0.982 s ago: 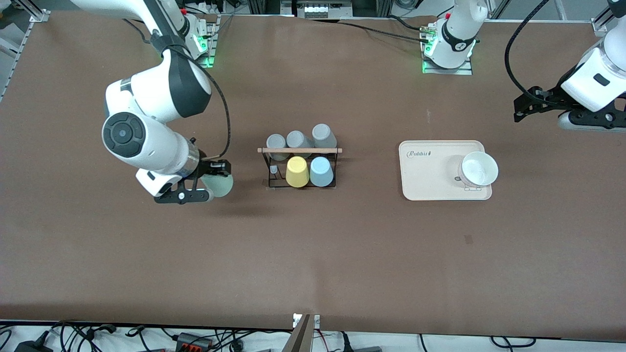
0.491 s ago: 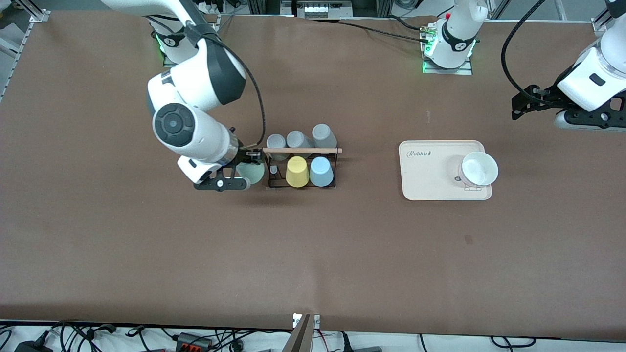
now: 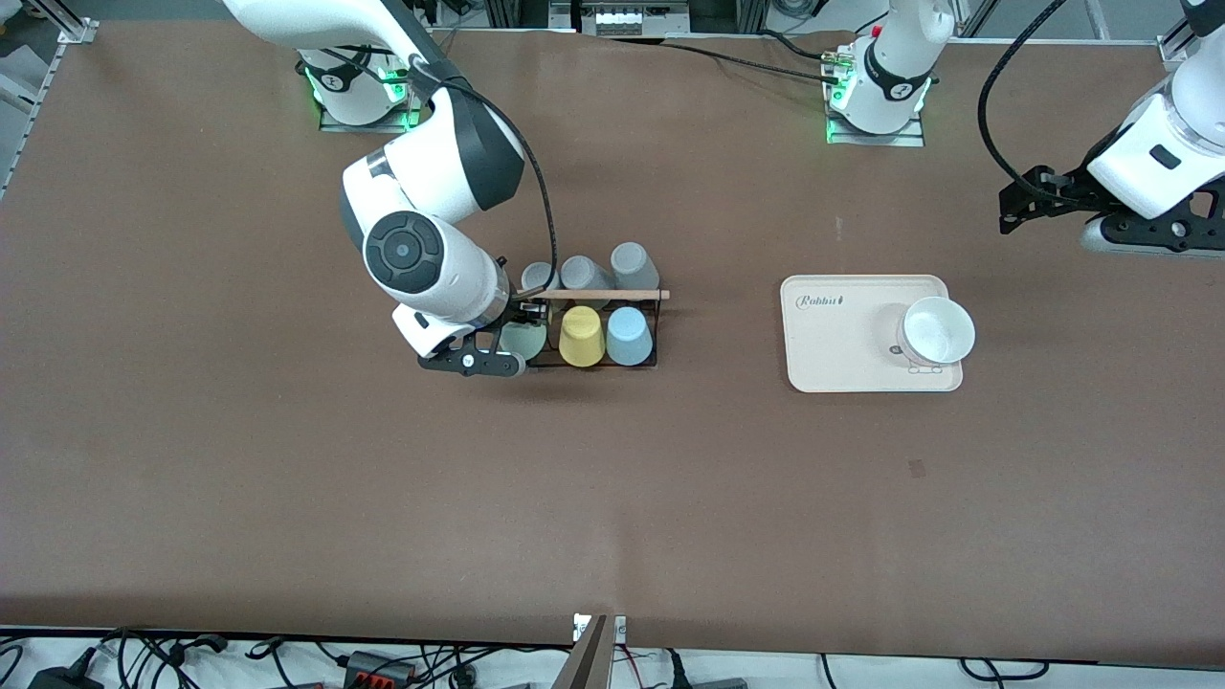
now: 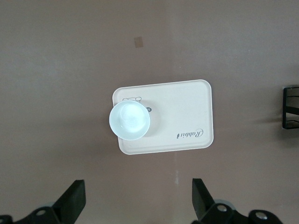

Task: Hang scattered cups on rack with three cups
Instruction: 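Hang the green cup on the rack peg beside the yellow cup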

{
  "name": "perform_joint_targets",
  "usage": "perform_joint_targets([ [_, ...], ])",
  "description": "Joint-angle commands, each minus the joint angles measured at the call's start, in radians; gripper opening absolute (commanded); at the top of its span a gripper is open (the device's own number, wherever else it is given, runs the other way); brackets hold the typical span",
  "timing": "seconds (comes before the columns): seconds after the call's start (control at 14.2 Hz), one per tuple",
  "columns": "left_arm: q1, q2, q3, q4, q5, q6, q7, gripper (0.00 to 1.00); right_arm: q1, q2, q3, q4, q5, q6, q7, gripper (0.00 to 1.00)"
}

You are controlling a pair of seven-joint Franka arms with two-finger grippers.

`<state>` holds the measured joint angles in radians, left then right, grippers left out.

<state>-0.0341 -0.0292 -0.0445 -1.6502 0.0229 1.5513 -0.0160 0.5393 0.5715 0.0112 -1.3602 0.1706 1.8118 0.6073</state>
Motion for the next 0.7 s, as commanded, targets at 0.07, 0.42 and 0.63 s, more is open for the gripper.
perform_joint_targets([
  [0.07, 0.013, 0.012, -0.003, 0.026, -0.012, -0.022, 0.013, 1.00, 0.022, 0.034, -0.007, 0.038, 0.014, -0.003, 0.035, 0.25],
  [0.42, 0.016, 0.012, -0.002, 0.026, -0.012, -0.022, 0.013, 1.00, 0.031, 0.068, -0.008, 0.036, 0.014, -0.003, 0.037, 0.25],
  [0.63, 0.016, 0.012, 0.000, 0.026, -0.012, -0.022, 0.011, 1.00, 0.031, 0.084, -0.008, 0.038, 0.014, 0.006, 0.038, 0.25],
])
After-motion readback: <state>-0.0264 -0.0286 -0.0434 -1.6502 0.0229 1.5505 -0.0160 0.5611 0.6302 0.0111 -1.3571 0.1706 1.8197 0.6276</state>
